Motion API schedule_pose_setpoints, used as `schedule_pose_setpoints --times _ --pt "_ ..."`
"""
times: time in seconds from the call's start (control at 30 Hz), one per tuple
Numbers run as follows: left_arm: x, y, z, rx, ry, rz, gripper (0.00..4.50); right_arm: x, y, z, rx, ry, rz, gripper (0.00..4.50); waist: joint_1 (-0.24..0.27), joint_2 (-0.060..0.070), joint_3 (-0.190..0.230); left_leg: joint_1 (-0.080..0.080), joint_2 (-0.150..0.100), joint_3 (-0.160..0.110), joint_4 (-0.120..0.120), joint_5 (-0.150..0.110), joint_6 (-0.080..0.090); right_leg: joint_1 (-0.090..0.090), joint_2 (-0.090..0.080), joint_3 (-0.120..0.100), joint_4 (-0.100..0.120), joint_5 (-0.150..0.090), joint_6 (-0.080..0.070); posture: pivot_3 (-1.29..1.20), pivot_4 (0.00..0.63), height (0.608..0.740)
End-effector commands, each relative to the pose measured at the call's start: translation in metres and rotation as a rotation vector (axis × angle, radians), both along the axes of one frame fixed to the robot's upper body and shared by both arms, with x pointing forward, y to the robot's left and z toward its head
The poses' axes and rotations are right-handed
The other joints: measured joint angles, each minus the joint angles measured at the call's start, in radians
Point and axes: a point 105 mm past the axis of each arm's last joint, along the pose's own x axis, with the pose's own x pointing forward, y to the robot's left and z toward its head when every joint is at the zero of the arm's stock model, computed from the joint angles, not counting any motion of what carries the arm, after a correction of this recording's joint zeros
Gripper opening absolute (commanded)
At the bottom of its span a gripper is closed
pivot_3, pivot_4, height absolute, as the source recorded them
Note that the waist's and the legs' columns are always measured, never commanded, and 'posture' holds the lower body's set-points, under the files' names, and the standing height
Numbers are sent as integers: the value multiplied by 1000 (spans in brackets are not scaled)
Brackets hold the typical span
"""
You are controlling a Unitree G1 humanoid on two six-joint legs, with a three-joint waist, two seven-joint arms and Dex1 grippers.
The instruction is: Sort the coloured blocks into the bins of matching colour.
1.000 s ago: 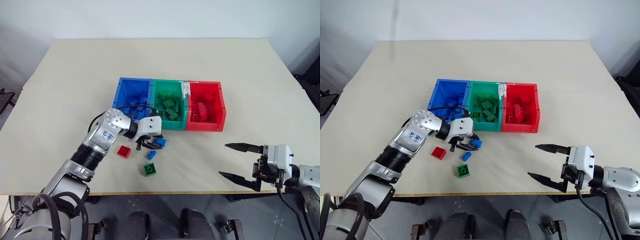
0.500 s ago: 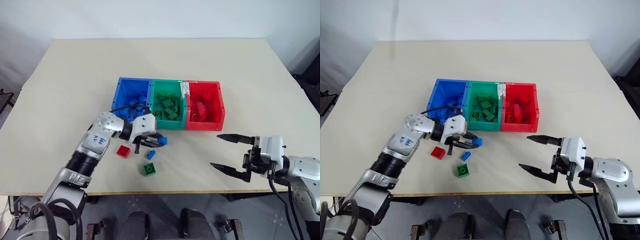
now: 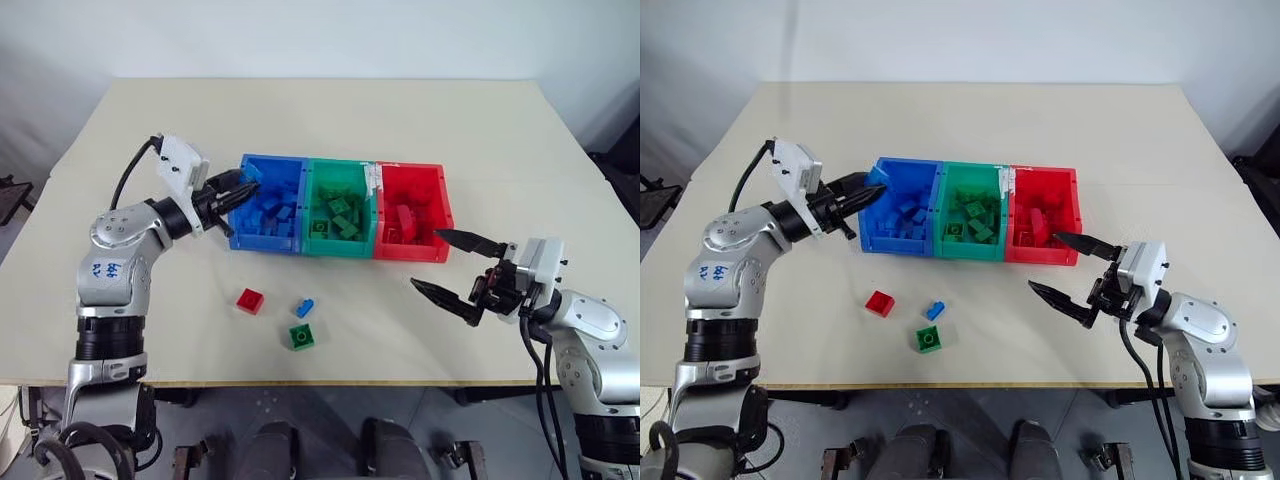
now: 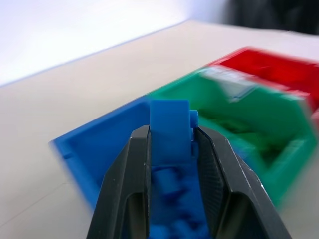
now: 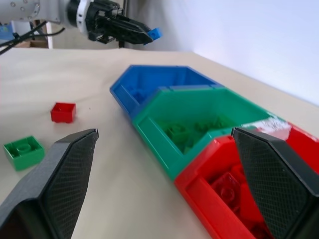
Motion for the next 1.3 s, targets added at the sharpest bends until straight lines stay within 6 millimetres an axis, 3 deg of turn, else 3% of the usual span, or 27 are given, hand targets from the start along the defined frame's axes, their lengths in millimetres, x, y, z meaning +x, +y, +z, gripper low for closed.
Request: schedule_pose_setpoints --times 0.03,0.17,0.33,0.5,0.6,0.7,0.8,0.9,1.0,1.13,1.3 --pt "10 -7 0 32 -16 -16 1641 3 -5 7 -7 -50 -20 4500 -1 0 0 0 0 0 0 0 0 0 0 0 0 0 0 0 150 740" --pt "12 -4 4 43 -44 -26 2864 7 -5 6 -12 -64 -19 4500 -6 0 0 0 1 3 0 0 0 -1 1 0 0 0 0 0 150 740" --pt "-15 20 -3 114 -59 -80 4431 10 -2 4 -14 -73 6 4500 -24 0 0 0 2 4 -2 0 0 -2 1 0 0 0 0 0 150 740" --pt "-55 75 -25 223 -64 -71 4473 9 1 -2 -64 -64 71 4500 -37 0 0 2 3 4 -5 0 -1 -3 1 1 -1 0 -1 0 150 740" --pt "-91 101 -39 217 -6 -116 4473 9 1 -6 -102 -49 116 4500 -34 0 0 2 5 4 -5 0 -1 -2 0 1 -1 0 -1 0 150 740" --pt "-112 116 -46 229 41 -96 4473 8 4 -16 -158 -20 171 4500 -27 0 0 2 6 4 -5 -1 0 -2 -2 0 -1 0 -1 0 150 740" --pt "-120 118 -48 216 48 -77 4473 7 8 -22 -166 3 205 4500 -16 0 0 2 6 2 -4 -1 1 -1 -3 0 -1 0 -1 0 150 740" --pt "-123 102 -52 225 36 -117 4473 8 11 -22 -161 7 219 4500 -15 0 0 2 5 2 -4 -1 1 -1 -3 0 -1 0 -1 0 150 740" --pt "-123 72 -56 266 36 -216 4473 7 8 -22 -166 11 216 4500 -16 0 0 2 6 3 -4 -2 0 -2 -3 0 -1 0 -1 0 150 740" --pt "-134 0 -70 369 73 -501 4473 2 -6 -24 -198 35 178 4500 -11 0 0 2 5 3 -5 -2 0 -2 -3 1 -1 0 -1 0 150 740" --pt "-139 -41 -76 409 141 -621 4473 -8 -15 -24 -204 55 136 4500 -9 0 0 2 5 4 -5 -2 0 -2 -1 1 -1 0 -1 0 150 740"
